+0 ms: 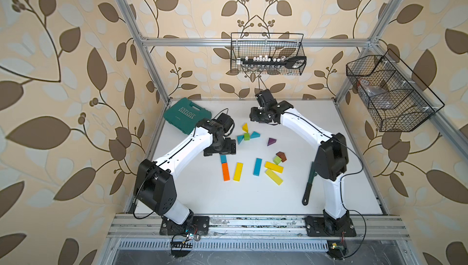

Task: Assemble a small pinwheel with building blocks
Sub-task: Pick up the building block from the center of the board.

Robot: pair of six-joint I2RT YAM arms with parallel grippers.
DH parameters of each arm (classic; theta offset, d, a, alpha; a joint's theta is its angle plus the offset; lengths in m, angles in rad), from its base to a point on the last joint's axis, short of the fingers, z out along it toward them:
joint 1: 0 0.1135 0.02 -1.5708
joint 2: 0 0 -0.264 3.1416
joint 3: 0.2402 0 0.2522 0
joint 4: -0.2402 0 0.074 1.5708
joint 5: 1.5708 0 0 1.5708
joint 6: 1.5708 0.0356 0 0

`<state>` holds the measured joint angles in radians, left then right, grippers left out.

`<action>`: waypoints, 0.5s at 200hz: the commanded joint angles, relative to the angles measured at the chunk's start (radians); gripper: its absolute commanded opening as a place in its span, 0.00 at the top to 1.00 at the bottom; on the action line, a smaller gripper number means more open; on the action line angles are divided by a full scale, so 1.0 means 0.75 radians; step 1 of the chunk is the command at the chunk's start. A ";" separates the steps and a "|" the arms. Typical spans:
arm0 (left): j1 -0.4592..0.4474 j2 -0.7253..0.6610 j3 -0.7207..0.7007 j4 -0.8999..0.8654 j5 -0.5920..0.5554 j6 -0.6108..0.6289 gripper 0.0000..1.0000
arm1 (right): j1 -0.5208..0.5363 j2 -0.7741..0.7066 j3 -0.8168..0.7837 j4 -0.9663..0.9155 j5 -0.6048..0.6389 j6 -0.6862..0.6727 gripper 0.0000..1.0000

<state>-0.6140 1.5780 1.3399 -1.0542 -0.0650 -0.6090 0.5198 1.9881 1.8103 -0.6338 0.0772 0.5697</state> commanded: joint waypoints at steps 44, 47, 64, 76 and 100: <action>-0.237 0.395 0.168 -0.018 -0.017 -0.230 0.30 | -0.157 -0.548 -0.816 0.166 -0.060 -0.038 0.41; -0.240 0.407 0.171 -0.018 -0.021 -0.234 0.31 | -0.164 -0.562 -0.839 0.166 -0.065 -0.040 0.41; -0.245 0.464 0.170 0.004 -0.014 -0.254 0.37 | -0.197 -0.643 -0.944 0.170 -0.086 -0.061 0.41; -0.245 0.494 0.164 0.013 -0.019 -0.266 0.38 | -0.214 -0.687 -0.999 0.173 -0.090 -0.074 0.41; -0.245 0.531 0.149 0.039 -0.020 -0.276 0.40 | -0.235 -0.742 -1.067 0.174 -0.109 -0.099 0.41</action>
<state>-0.7982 1.9636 1.4345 -1.0279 -0.0723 -0.7837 0.3519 1.4784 1.0473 -0.5335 0.0219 0.5304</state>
